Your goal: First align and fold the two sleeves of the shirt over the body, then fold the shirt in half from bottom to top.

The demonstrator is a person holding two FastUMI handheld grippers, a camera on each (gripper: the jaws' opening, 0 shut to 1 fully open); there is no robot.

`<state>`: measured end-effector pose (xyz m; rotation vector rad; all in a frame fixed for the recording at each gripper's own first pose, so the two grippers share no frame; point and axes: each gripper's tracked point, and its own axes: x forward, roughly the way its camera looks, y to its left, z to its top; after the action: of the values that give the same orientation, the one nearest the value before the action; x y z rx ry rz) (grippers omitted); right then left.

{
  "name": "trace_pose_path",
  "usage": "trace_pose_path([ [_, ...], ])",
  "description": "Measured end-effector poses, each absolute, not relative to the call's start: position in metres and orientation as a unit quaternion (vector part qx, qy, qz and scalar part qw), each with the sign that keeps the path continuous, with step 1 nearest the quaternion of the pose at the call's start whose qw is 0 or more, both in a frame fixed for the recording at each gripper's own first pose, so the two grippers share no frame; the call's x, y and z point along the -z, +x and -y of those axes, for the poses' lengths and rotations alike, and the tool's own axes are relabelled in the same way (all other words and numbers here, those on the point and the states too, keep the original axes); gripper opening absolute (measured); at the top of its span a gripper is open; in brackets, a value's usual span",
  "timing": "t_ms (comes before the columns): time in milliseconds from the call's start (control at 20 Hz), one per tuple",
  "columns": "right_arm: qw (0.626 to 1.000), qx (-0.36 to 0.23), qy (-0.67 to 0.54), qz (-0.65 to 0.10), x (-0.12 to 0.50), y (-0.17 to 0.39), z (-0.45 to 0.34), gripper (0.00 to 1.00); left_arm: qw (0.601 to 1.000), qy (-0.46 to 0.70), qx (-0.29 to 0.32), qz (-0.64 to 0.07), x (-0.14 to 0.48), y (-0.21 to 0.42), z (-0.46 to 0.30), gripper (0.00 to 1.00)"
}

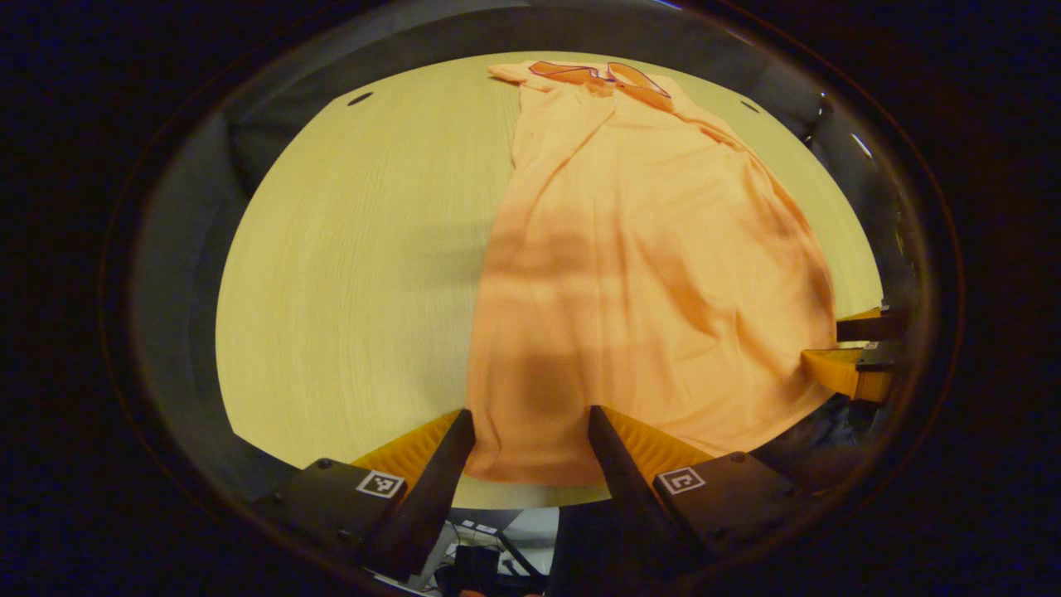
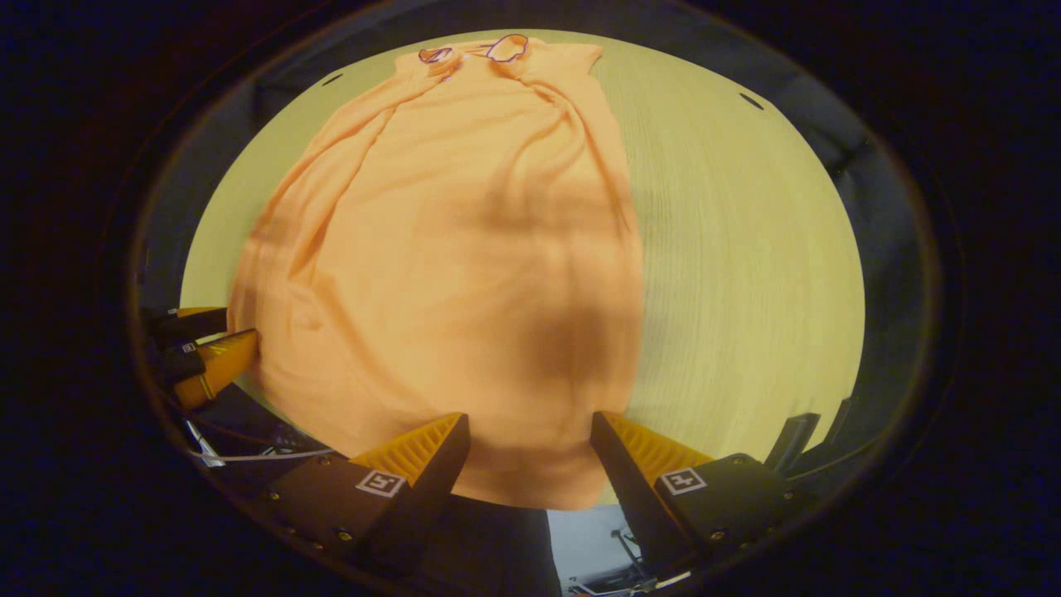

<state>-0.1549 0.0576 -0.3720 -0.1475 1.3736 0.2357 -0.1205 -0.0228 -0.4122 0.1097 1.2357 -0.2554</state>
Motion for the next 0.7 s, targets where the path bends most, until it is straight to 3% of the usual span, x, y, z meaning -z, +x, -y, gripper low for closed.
trace_pose_path([
  [200,0.759,-0.102,-0.063,-0.64,0.372,-0.155,-0.057,0.95,0.798,0.053,0.119,-0.588,0.413,-0.119,0.025,0.95],
  [350,0.755,-0.097,-0.059,-0.645,0.372,-0.153,-0.058,0.93,0.8,0.053,0.123,-0.586,0.411,-0.114,0.027,0.89],
  [400,0.758,-0.089,-0.049,-0.644,0.371,-0.152,-0.057,0.88,0.806,0.047,0.122,-0.577,0.409,-0.107,0.029,0.69],
  [450,0.759,-0.083,-0.038,-0.645,0.371,-0.151,-0.058,0.76,0.809,0.043,0.123,-0.574,0.409,-0.108,0.032,0.49],
  [500,0.759,-0.08,-0.031,-0.645,0.37,-0.15,-0.06,0.53,0.81,0.041,0.123,-0.572,0.41,-0.107,0.034,0.3],
  [550,0.762,-0.08,-0.024,-0.642,0.371,-0.148,-0.061,0.45,0.808,0.045,0.121,-0.575,0.41,-0.108,0.033,0.19],
  [600,0.763,-0.081,-0.018,-0.641,0.37,-0.148,-0.063,0.23,0.809,0.048,0.119,-0.574,0.409,-0.109,0.034,0.16],
  [650,0.762,-0.086,-0.021,-0.641,0.37,-0.148,-0.063,0.16,0.806,0.05,0.112,-0.579,0.41,-0.108,0.036,0.07],
  [700,0.76,-0.092,-0.026,-0.643,0.37,-0.149,-0.063,0.11,0.804,0.052,0.108,-0.582,0.406,-0.105,0.036,0.07],
])
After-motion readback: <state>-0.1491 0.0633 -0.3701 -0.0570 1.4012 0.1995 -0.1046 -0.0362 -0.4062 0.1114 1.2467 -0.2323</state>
